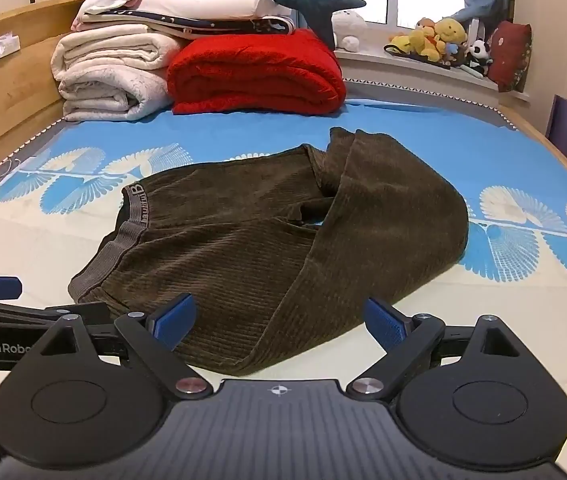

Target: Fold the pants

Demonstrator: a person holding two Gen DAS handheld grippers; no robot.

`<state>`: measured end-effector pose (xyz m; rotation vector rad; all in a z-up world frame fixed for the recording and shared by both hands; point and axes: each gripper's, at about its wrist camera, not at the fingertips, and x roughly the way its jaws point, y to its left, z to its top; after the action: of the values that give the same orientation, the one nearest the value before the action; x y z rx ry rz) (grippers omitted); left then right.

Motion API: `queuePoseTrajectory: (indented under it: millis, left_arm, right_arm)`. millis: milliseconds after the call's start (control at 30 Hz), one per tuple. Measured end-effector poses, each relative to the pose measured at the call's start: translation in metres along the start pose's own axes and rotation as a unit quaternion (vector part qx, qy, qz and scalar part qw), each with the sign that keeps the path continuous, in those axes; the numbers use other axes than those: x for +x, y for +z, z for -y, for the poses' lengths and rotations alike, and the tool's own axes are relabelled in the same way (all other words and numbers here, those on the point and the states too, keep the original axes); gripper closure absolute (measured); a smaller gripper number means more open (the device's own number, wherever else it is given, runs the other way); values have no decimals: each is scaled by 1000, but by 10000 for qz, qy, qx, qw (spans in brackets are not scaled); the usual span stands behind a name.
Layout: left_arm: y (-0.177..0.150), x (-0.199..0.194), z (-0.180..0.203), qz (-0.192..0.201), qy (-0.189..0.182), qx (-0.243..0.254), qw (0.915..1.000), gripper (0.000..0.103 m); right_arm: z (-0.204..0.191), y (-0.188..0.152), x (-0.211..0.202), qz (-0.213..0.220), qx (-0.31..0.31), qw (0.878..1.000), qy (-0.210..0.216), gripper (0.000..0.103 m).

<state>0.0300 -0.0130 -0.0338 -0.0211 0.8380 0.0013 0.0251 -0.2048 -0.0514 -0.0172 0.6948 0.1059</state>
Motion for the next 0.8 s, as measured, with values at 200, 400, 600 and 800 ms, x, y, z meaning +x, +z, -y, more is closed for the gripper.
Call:
queuePoseTrajectory:
  millis: [200,400,600,800]
  left_arm:
    - [-1,-1,-1,4,7,1,10000,1]
    - [-1,0,-1,-5,20,-11,10000,1]
    - [-1,0,-2,1,18,-16,10000,1]
    - [0,0,-2,-8,23,-30,10000,1]
  right_arm:
    - [-2,0,1,-13,-36,10000,-45,11]
    - [-10,-2,3,-26,-26,10000,-90,11]
    - [-8,-2,3,-20,-6,10000,-76,11]
    - [-8,-2,3,28,3,10000,-61,11]
